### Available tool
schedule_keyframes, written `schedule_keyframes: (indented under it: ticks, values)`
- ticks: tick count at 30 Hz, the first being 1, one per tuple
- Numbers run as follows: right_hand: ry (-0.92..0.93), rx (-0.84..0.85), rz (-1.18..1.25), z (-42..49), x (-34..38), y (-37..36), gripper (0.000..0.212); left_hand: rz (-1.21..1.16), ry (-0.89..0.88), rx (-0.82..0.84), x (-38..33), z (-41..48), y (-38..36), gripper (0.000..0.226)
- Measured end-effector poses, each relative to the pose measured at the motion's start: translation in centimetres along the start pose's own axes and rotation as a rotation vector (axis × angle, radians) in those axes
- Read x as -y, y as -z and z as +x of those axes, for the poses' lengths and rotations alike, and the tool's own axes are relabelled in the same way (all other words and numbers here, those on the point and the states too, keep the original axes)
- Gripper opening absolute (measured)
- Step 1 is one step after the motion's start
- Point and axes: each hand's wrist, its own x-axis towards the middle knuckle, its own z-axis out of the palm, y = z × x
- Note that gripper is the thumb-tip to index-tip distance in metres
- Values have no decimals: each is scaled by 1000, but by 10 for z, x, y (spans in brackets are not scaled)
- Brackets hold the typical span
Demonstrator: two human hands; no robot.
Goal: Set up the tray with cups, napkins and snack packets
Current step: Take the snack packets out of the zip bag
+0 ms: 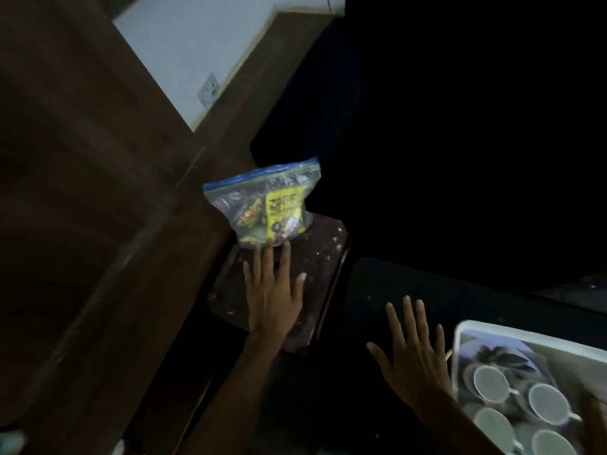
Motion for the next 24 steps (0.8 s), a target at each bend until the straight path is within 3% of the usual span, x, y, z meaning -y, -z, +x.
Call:
schedule_keyframes:
  ticks: [5,8,11,14,16,18,20,22,24]
  values:
    - [-42,20,12,4,40,13,99,169,-83,-80,54,122,48,68]
    - [-66,-7,31,0,52,26,94,211,-91,47,66,184,66,73]
    - [-75,-37,28,-9,55,35,86,197,-72,253,66,209,68,56]
    - [-98,-50,112,-25,53,36,67,186,-114,251,63,201,74,27]
    - [-119,-33,255,-36,51,37,64,96,-126,261,57,185,86,20]
    - [-130,-101,482,-47,51,44,38,3,-141,260,42,162,107,20]
    - [-246,-75,881,-52,60,71,12,-47,-201,196,16,127,133,18]
    - [-312,30,1333,-53,73,104,20,-56,-265,84,-18,79,163,8]
    - [-257,-22,1550,-52,81,143,34,-89,-279,39,-53,24,188,15]
